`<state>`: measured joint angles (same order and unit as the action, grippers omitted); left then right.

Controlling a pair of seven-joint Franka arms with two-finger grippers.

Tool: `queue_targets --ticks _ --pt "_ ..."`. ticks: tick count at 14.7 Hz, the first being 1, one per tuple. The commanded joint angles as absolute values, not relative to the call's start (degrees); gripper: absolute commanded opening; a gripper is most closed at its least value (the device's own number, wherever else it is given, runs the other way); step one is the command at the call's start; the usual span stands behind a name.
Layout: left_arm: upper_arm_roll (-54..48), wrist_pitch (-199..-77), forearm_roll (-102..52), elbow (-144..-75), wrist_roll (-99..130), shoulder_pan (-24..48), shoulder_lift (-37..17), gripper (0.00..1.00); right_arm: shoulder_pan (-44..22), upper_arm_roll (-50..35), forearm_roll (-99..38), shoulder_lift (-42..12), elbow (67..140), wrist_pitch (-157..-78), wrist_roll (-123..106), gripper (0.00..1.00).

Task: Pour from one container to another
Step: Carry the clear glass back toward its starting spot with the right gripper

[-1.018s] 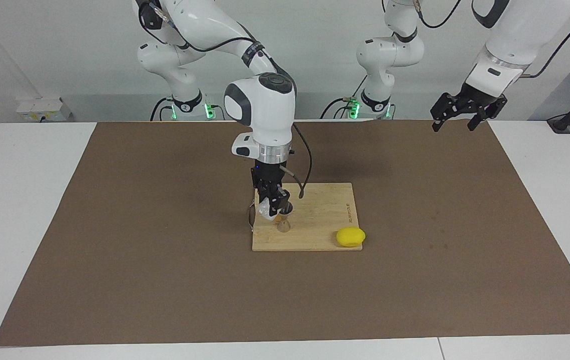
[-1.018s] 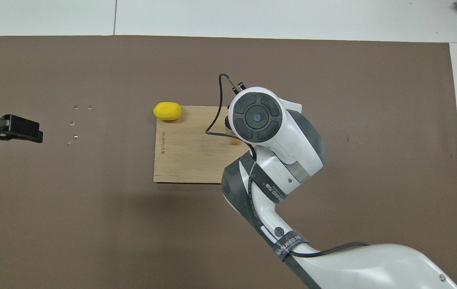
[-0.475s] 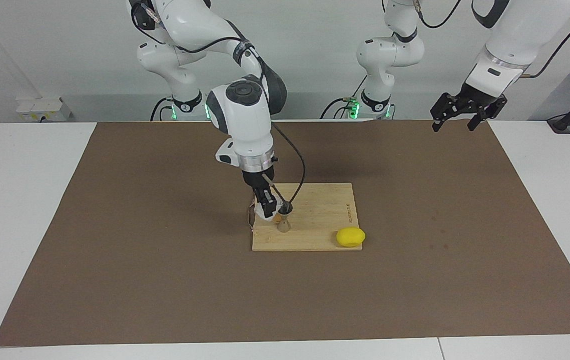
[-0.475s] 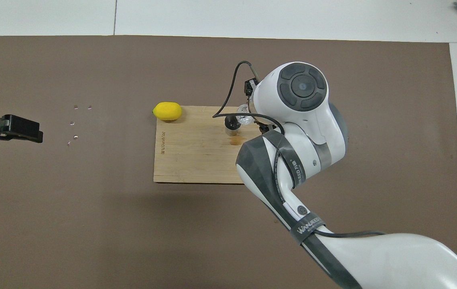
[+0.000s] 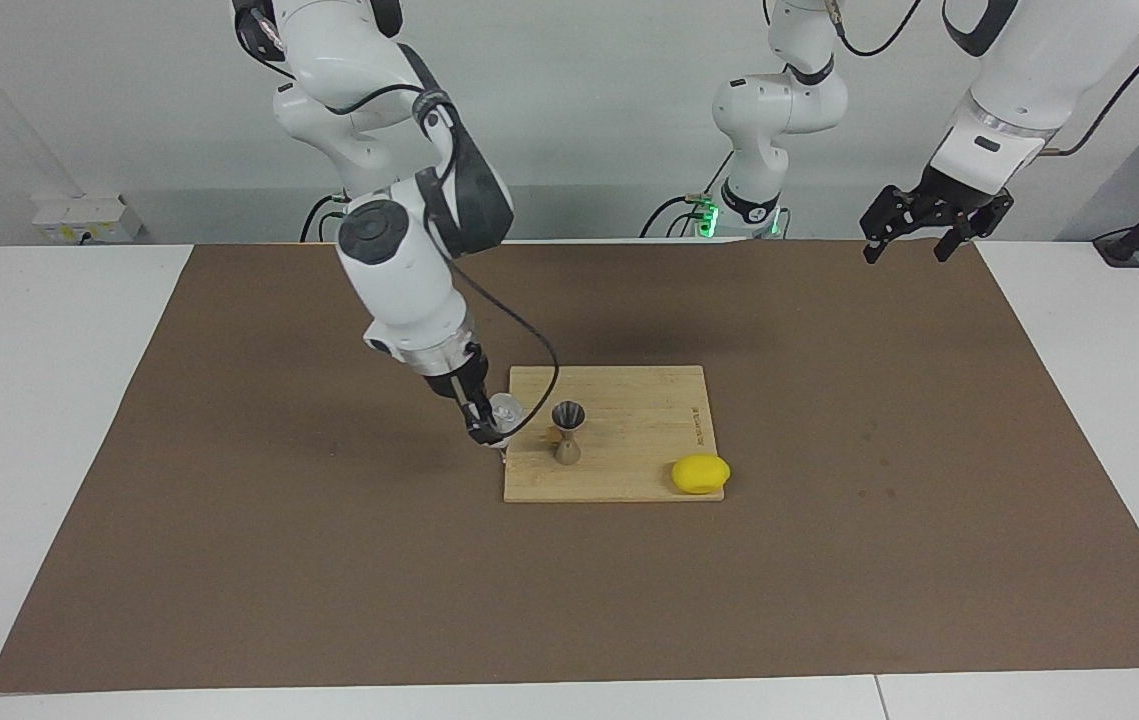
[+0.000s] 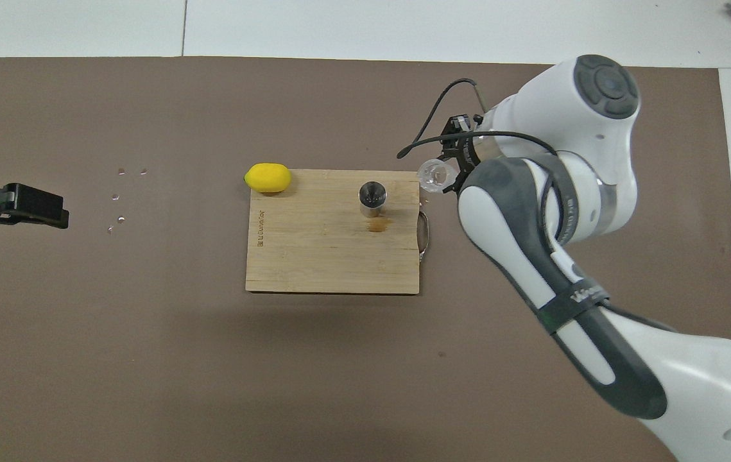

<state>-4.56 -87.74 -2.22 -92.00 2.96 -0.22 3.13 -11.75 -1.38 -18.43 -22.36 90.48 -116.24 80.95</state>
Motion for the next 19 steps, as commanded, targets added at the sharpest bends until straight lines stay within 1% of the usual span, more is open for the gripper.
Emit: queue_targets --ticks 1,6,11,14,19 --pt "-4.3 -88.2 -1.1 -94.0 2.7 0.0 5.0 1.0 -7.0 -2.2 -23.9 -19.5 96.2 -116.2 73.9 0.0" --pt "-4.3 -88.2 -1.1 -94.0 2.6 0.0 5.0 1.0 2.6 -2.2 -26.6 -19.4 101.1 -114.0 62.5 0.0" --pt "-4.3 -88.2 -1.1 -94.1 2.7 0.0 5.0 1.0 11.8 -2.2 -29.3 -21.6 104.5 -111.5 48.0 0.0" --pt "-4.3 -88.2 -1.1 -94.0 2.7 0.0 5.0 1.0 14.9 -2.2 -32.5 -24.0 104.4 -110.0 42.2 0.0" --pt "-4.3 -88.2 -1.1 -94.0 2.7 0.0 4.9 1.0 16.9 -2.1 -32.6 -24.2 105.4 -108.9 41.1 0.0"
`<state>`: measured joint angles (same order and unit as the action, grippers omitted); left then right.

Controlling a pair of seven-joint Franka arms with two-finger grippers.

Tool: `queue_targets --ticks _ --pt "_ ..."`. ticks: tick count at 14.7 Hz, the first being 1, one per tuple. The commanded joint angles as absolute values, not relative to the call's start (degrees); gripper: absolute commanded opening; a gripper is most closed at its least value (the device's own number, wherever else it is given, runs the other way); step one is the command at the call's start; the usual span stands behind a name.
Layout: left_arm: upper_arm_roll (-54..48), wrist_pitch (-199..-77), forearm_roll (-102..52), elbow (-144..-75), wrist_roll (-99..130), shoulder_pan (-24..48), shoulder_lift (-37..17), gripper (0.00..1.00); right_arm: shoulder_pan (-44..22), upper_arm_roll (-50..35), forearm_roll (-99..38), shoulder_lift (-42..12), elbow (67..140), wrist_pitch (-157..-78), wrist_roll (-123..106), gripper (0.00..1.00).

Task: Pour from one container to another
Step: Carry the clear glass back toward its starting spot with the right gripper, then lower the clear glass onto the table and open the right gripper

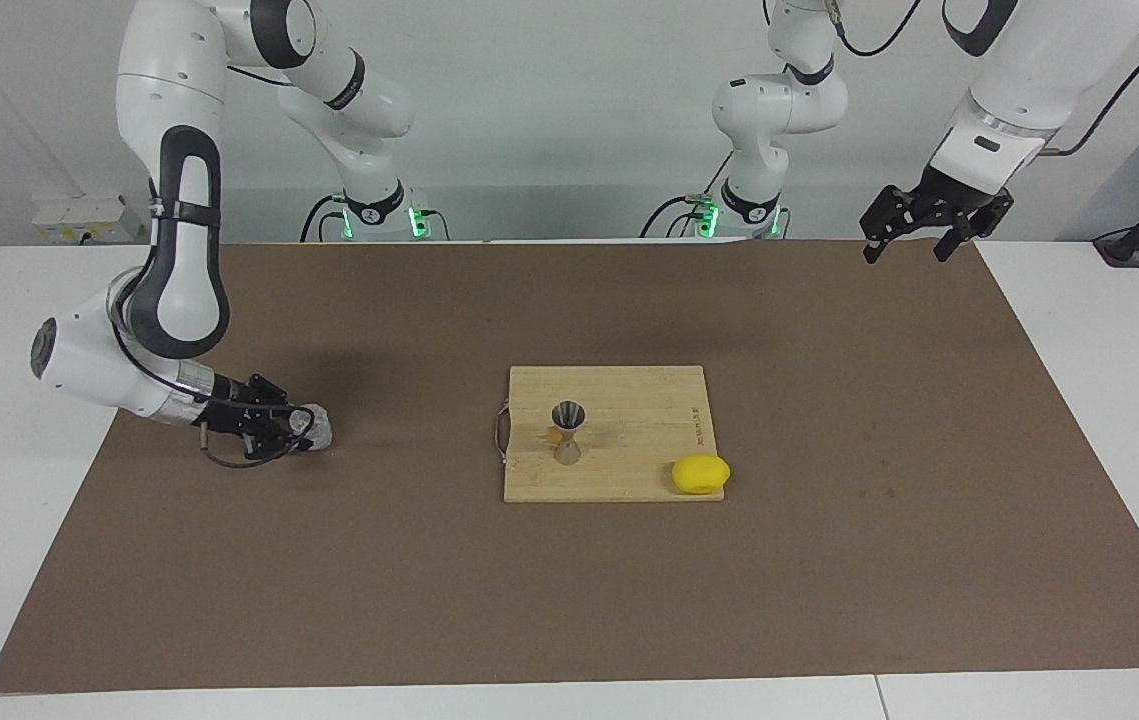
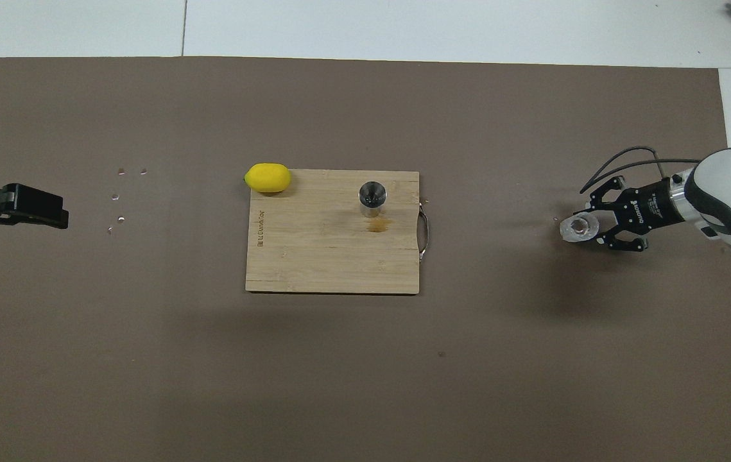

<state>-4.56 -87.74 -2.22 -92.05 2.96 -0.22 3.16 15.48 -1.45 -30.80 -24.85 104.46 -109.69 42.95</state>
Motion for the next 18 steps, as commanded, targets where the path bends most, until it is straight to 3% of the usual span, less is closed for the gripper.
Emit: queue_targets --ticks 1,2,4,7,10,18 --pt "-4.3 -88.2 -1.1 -94.0 2.7 0.0 5.0 1.0 17.7 -2.1 -32.6 -24.1 105.6 -108.9 41.2 0.12" --pt "-4.3 -88.2 -1.1 -94.0 2.7 0.0 5.0 1.0 18.2 -2.0 -32.6 -23.9 106.0 -109.1 41.5 0.32" --pt "-4.3 -88.2 -1.1 -94.1 2.5 0.0 5.0 1.0 18.2 -2.0 -32.5 -23.8 106.3 -109.9 41.5 0.96" --pt "-4.3 -87.7 -1.1 -93.4 2.1 -0.1 4.3 1.0 18.1 -1.9 -31.5 -22.6 106.0 -109.7 41.0 1.0" --pt "-4.3 -88.1 -1.1 -93.0 2.1 0.0 2.6 1.0 16.9 -1.9 -29.0 -17.7 106.2 -109.1 41.3 1.0" --pt "-4.3 -90.4 -1.1 -95.8 1.2 -0.1 3.7 1.0 5.6 -2.1 -9.9 -9.1 106.3 -107.1 25.0 1.0"
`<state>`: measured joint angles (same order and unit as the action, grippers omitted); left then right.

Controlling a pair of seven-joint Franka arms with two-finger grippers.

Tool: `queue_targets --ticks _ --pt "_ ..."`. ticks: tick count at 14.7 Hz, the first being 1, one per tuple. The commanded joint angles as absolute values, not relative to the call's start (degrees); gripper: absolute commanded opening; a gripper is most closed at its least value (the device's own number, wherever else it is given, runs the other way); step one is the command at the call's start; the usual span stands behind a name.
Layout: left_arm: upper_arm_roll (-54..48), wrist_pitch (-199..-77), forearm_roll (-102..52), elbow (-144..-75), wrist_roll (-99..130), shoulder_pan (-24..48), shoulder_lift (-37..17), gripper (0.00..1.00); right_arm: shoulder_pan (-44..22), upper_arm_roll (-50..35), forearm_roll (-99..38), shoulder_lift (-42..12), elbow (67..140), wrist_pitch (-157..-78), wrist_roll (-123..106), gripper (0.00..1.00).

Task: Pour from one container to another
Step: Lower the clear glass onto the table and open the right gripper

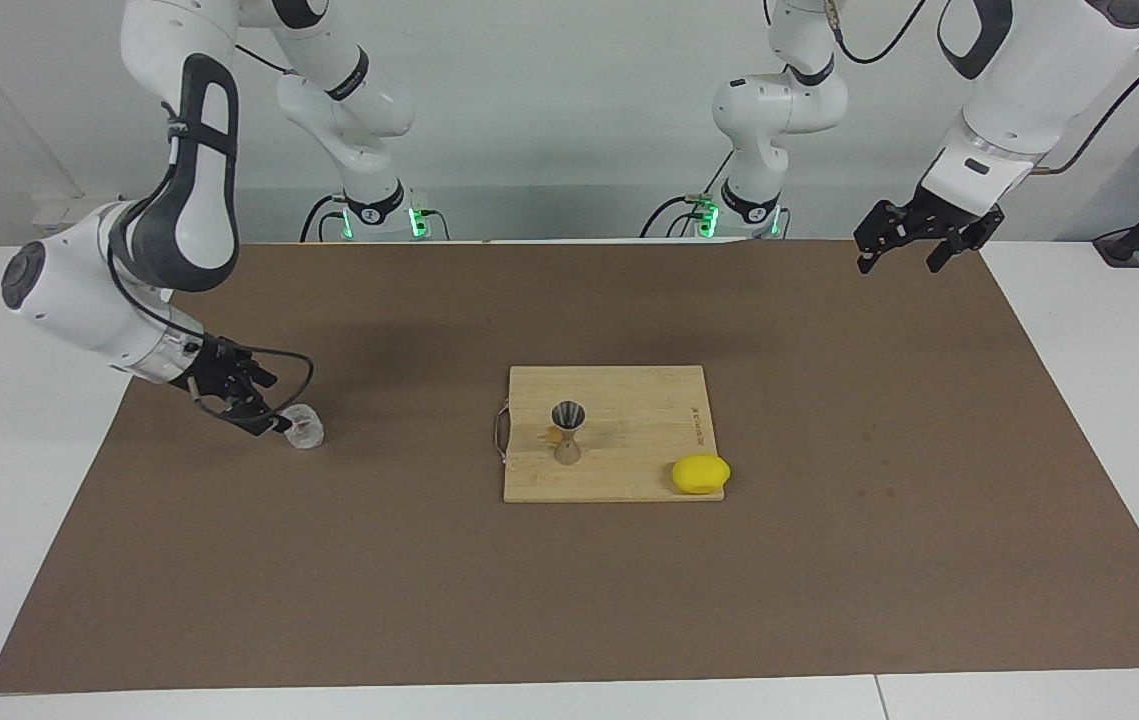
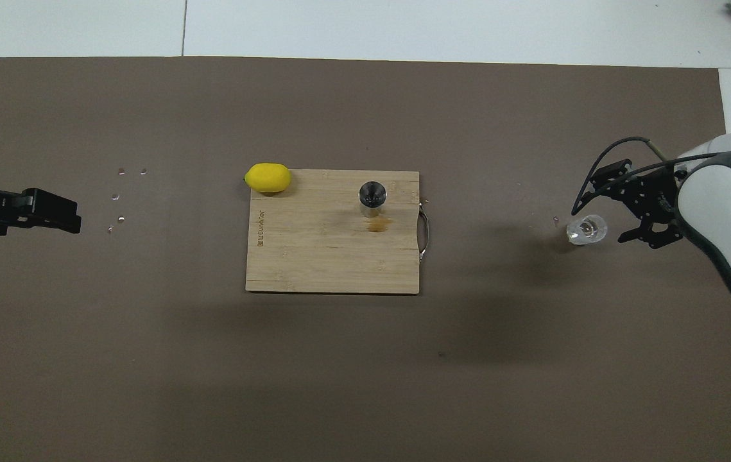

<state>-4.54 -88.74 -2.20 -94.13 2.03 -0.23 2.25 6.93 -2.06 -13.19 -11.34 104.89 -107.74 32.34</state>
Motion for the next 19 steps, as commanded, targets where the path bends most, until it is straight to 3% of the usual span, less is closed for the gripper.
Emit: queue_targets --ticks 1,7,12,19 --pt "-4.2 -90.0 -1.1 -95.5 1.3 -0.2 3.8 1.0 4.3 -2.1 -8.5 -8.2 106.4 -106.9 23.8 1.0" --pt "-3.8 -89.7 -1.1 -94.7 1.4 -0.1 4.4 1.0 -1.4 -2.4 1.1 -3.3 104.9 -106.6 20.1 1.0" --pt "-3.9 -89.1 -1.1 -94.7 1.3 -0.1 4.7 1.0 -1.3 -2.5 2.3 -3.2 96.3 -100.3 16.9 1.0" --pt "-3.9 -89.1 -1.1 -94.7 1.3 -0.1 4.8 1.0 -0.8 -2.5 2.0 -2.7 91.1 -93.8 10.6 1.0"
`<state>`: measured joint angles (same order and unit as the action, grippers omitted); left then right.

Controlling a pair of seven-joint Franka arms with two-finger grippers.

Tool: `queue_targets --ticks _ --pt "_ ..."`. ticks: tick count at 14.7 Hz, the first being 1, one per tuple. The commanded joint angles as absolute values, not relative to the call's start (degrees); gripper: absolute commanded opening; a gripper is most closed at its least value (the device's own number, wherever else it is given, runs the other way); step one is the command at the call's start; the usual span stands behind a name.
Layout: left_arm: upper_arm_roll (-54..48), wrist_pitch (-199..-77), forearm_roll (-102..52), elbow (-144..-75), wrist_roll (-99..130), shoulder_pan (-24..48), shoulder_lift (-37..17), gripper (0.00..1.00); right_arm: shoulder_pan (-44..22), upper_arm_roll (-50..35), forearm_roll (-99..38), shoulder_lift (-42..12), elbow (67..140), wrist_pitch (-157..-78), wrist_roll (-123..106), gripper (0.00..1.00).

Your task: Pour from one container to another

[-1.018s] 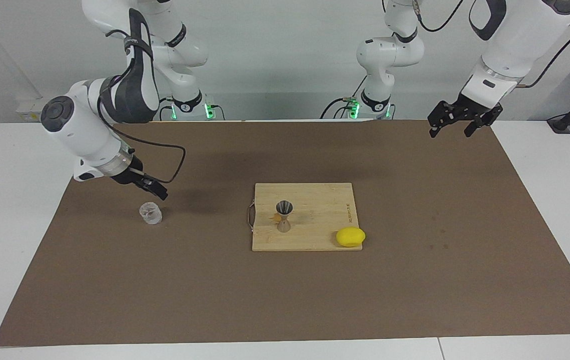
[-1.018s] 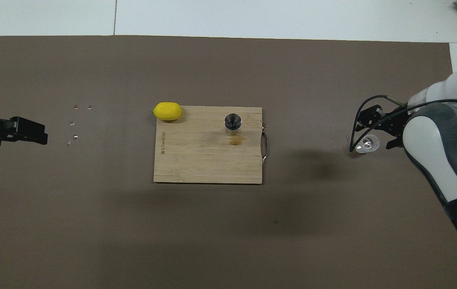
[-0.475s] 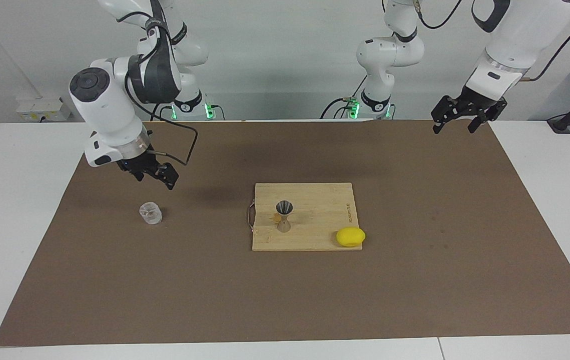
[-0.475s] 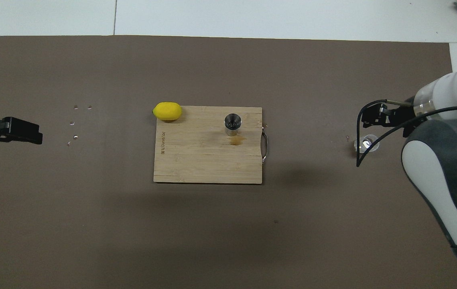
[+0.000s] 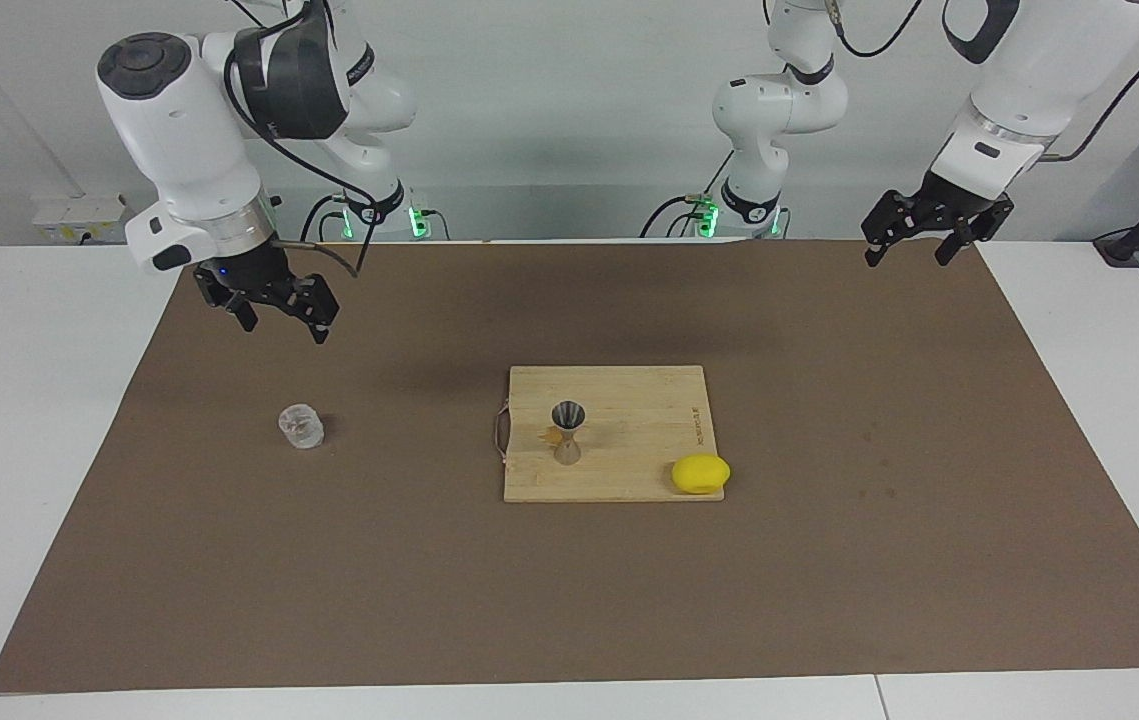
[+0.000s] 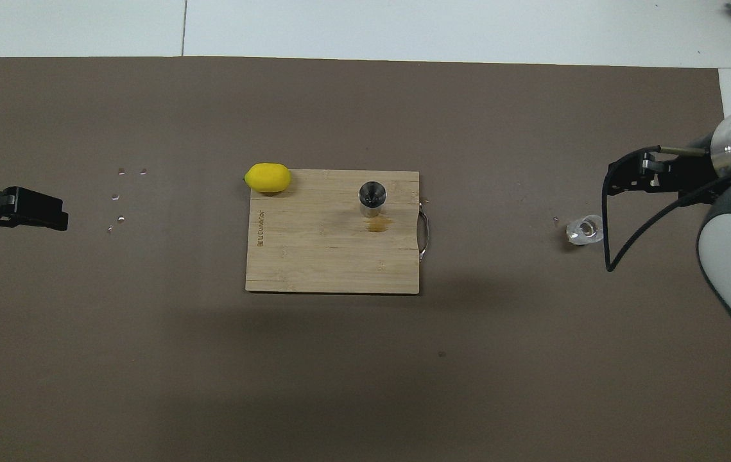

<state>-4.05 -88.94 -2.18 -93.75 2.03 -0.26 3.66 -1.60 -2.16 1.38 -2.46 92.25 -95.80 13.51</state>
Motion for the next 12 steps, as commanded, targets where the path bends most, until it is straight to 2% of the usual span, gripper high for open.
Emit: queue_targets --ticks 1,4,12 --pt "-3.9 -89.1 -1.1 -94.7 1.3 -0.1 4.8 1.0 -0.8 -2.5 1.8 -1.9 91.4 -91.5 9.2 1.0" --pt "-3.9 -89.1 -1.1 -94.7 1.3 -0.1 4.7 1.0 -0.4 -2.4 1.4 -0.2 94.7 -90.6 3.4 1.0" --pt "-3.9 -89.1 -1.1 -94.7 1.3 -0.1 4.8 1.0 -0.7 -2.4 0.8 -0.4 94.3 -92.5 2.7 1.0"
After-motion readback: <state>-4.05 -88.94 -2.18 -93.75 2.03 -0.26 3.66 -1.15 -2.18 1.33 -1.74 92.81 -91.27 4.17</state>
